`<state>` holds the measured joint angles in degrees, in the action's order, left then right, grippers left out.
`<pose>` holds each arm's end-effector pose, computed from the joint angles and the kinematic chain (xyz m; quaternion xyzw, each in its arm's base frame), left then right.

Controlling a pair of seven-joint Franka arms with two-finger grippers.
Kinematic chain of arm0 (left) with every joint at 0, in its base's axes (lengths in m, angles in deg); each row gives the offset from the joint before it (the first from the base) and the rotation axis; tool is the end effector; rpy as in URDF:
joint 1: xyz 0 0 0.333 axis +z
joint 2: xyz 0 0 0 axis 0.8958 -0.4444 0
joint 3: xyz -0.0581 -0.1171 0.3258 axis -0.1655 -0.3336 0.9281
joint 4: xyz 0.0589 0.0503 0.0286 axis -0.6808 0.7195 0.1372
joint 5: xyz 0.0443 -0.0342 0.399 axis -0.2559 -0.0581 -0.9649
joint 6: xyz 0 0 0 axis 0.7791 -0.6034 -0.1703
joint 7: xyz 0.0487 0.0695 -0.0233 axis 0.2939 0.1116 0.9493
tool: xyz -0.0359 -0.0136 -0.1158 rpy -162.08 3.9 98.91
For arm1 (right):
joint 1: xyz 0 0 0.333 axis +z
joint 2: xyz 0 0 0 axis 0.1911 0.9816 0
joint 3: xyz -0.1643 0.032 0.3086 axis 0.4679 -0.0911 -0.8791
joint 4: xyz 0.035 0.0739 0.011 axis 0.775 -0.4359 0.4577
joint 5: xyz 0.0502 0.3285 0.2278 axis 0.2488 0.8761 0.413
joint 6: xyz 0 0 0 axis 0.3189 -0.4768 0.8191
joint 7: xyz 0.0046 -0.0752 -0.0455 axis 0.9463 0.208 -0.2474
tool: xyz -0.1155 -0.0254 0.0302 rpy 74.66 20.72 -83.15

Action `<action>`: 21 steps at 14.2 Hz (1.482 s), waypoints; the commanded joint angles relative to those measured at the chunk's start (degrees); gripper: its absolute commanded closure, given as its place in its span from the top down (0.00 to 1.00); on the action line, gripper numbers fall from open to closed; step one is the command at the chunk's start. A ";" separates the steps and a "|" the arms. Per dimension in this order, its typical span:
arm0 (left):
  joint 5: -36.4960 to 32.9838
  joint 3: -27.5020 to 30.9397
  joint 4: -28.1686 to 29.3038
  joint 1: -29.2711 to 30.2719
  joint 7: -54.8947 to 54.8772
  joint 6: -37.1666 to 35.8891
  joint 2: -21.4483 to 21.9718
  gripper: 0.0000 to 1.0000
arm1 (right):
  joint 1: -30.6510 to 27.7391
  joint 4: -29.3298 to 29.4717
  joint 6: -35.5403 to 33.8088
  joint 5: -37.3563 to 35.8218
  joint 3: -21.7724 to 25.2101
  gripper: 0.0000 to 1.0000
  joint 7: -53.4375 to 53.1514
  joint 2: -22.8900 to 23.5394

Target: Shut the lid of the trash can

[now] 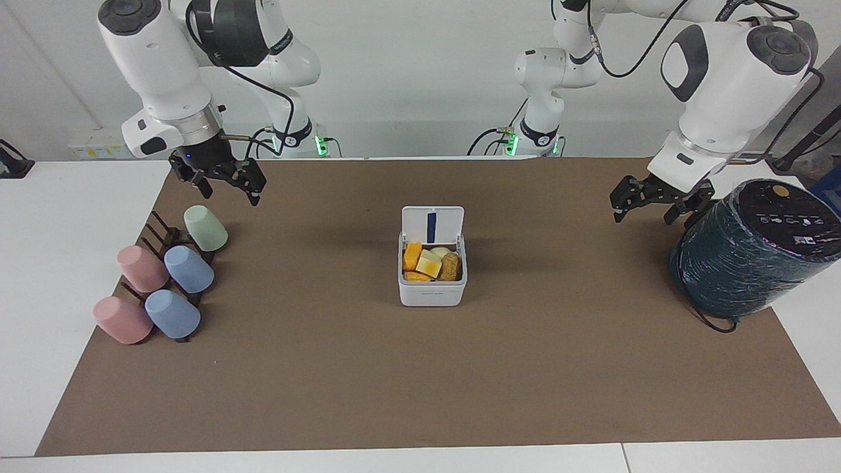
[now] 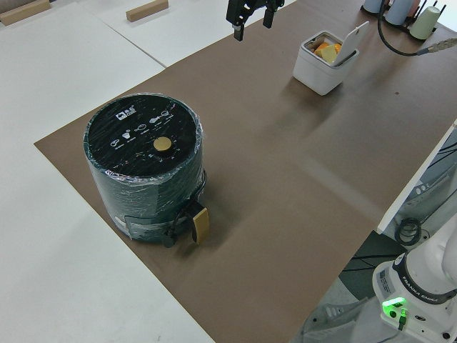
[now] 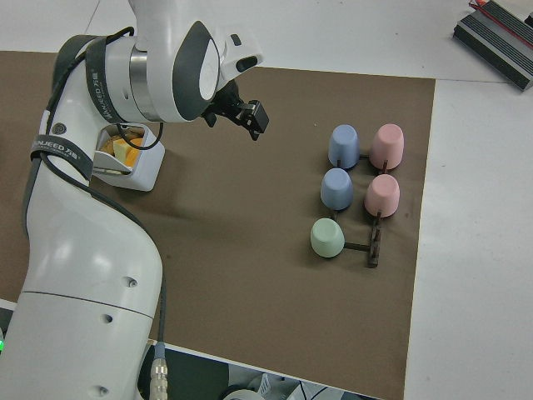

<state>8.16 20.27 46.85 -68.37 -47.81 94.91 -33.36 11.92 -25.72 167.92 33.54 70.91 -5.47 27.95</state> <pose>0.6307 -0.0642 0.6070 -0.9967 0.0802 0.0069 0.0045 0.5674 0.0366 0.6028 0.9940 -0.1093 0.0020 0.0032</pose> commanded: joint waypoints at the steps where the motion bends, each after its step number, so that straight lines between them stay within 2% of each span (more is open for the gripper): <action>1: -0.37 -0.05 2.87 -0.25 -0.59 1.94 2.09 1.00 | -0.64 -0.63 0.46 1.08 -0.14 1.00 1.23 -0.89; 6: -0.37 -0.14 3.39 -0.07 -0.76 1.34 2.35 1.00 | -0.64 -0.63 0.46 1.08 -0.14 1.00 1.23 -0.80; 8: -0.37 -0.23 7.07 -1.30 0.12 2.21 4.19 1.00 | -0.64 -0.63 0.46 1.08 -0.14 1.00 1.23 -0.80; 10: -0.28 -0.32 9.19 -3.84 2.38 4.13 4.99 1.00 | -0.64 -0.63 0.46 1.08 -0.14 1.00 1.23 -0.80; 12: -0.28 -0.49 11.74 -7.27 10.80 6.25 6.22 1.00 | -0.64 -0.63 0.46 1.08 -0.14 1.00 1.23 -0.80; 14: -0.02 -0.58 14.11 -10.43 12.77 6.69 7.45 1.00 | -0.64 -0.63 0.46 1.08 -0.14 1.00 1.23 -0.88; 17: 0.60 -0.67 17.36 -14.73 13.12 6.78 9.29 0.74 | -0.64 -0.72 0.46 1.08 -0.14 1.00 1.23 -0.80; 18: 0.60 -0.67 18.59 -15.97 14.34 7.22 9.65 0.68 | -0.64 -0.63 0.46 1.08 -0.14 1.00 1.23 -0.80; 21: 0.68 -0.67 22.55 -20.63 21.45 9.76 11.66 0.59 | -0.64 -0.63 0.46 1.08 -0.14 1.00 1.23 -0.80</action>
<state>8.39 18.79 63.82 -85.90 -30.55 101.43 -25.43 11.92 -25.72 167.92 33.54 70.91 -5.47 27.95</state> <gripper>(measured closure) 0.344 0.000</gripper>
